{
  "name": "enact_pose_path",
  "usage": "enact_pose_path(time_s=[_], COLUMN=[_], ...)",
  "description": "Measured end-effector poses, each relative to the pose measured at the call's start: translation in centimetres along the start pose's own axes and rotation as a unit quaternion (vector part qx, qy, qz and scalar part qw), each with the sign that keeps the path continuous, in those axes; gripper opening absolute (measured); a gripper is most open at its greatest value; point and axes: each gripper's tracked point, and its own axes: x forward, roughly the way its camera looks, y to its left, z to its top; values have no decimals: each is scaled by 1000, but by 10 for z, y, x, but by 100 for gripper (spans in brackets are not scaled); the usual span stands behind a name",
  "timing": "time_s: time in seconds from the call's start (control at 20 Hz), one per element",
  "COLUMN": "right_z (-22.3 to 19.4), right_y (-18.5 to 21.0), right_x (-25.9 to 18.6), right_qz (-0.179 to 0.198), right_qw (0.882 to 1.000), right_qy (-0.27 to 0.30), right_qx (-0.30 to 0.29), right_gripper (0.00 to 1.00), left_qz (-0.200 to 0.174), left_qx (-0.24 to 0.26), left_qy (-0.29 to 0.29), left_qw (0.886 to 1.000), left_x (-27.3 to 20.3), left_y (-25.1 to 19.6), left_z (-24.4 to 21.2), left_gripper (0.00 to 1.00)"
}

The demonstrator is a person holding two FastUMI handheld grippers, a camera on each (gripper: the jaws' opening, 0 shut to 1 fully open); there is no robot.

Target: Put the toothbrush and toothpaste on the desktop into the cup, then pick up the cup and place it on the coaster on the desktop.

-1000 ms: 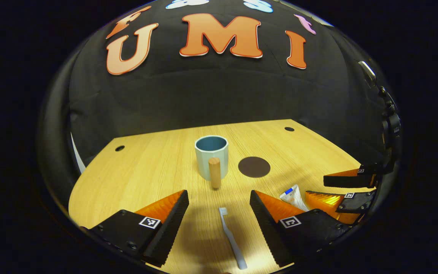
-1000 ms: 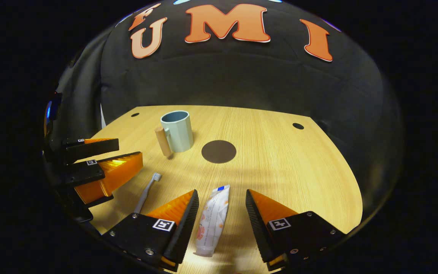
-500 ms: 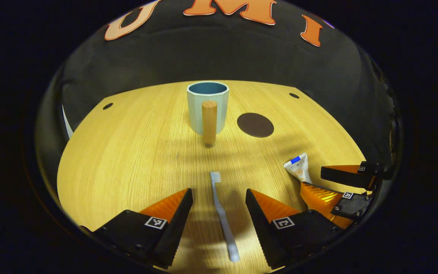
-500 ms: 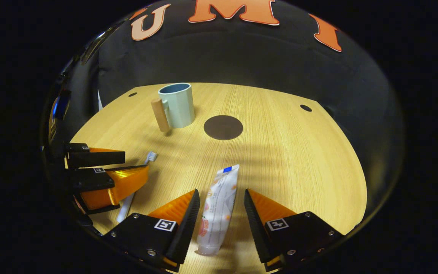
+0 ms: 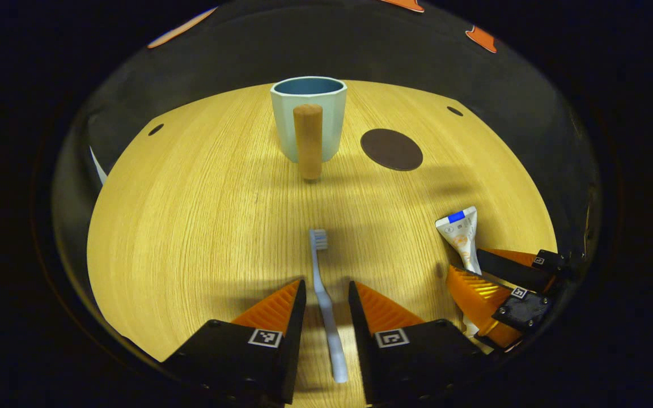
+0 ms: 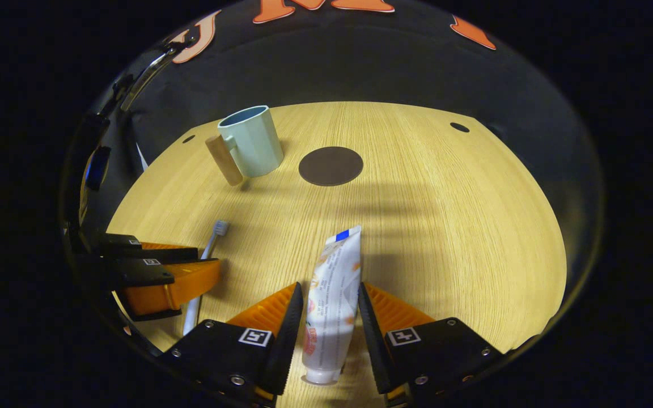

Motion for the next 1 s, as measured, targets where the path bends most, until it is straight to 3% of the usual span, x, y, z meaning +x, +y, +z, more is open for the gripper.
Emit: enact_pose_path(time_s=[0.05, 0.15, 0.3, 0.4, 0.55, 1.0], right_z=[2, 0, 6, 7, 8, 10], right_y=[-1, 1, 2, -7, -7, -7], right_x=[0, -1, -6, -8, -7, -12], right_qz=[7, 27, 61, 64, 79, 96], right_qw=[1000, 999, 997, 995, 992, 993], right_qy=[2, 6, -3, -2, -3, -13], right_qx=[7, 20, 48, 81, 101, 66], right_gripper=[52, 49, 43, 16, 10, 4], left_qz=[3, 14, 25, 22, 10, -30], left_qx=[-4, -11, -36, -40, -36, -23], left_qy=[11, 22, 36, 36, 30, -14], left_qw=[1000, 1000, 998, 998, 999, 999], left_x=[-2, -3, -4, -6, -8, -4], left_y=[0, 5, 11, 12, 13, 1], left_z=[-1, 1, -1, -2, -5, 18], left_gripper=[42, 41, 20, 16, 14, 5])
